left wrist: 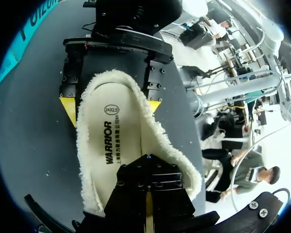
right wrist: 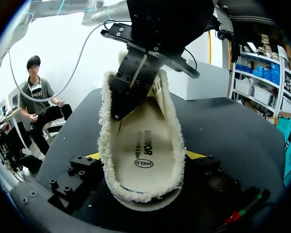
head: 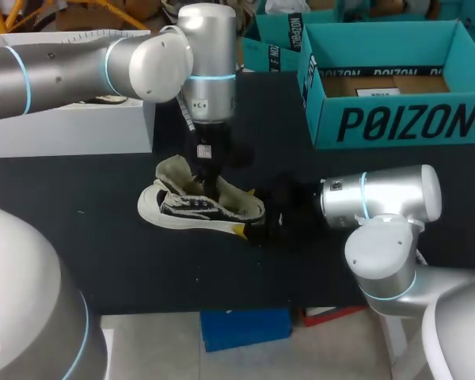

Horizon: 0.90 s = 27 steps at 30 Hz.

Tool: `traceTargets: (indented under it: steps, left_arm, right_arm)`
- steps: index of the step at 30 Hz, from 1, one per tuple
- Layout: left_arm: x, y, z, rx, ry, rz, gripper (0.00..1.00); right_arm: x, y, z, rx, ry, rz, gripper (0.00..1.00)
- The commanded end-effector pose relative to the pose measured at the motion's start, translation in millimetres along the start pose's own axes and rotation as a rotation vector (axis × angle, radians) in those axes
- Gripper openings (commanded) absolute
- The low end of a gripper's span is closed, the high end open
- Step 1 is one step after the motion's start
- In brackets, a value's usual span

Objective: Take the shoe out of the shoebox, open the shoe tongue, remove and reinsert the insole, then place the shoe into the shoebox

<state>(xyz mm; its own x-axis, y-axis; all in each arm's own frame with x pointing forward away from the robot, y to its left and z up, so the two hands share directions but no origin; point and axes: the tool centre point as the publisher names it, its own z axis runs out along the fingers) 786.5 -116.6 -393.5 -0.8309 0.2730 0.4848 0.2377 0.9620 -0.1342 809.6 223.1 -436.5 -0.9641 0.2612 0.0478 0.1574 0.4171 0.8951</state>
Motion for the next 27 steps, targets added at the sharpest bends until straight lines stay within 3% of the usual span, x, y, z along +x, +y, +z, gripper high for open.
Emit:
traceTargets:
  steps: [1,27]
  left_arm:
    - [0.6,3.0,10.0,0.012,0.000,-0.003,0.00]
    - [1.0,0.5,26.9,-0.004,-0.065,-0.037,0.00]
  right_arm:
    - [-1.8,-9.3,15.8,-0.006,-0.009,0.001,0.00]
    - [-1.8,-9.3,15.8,-0.006,-0.009,0.001,0.00]
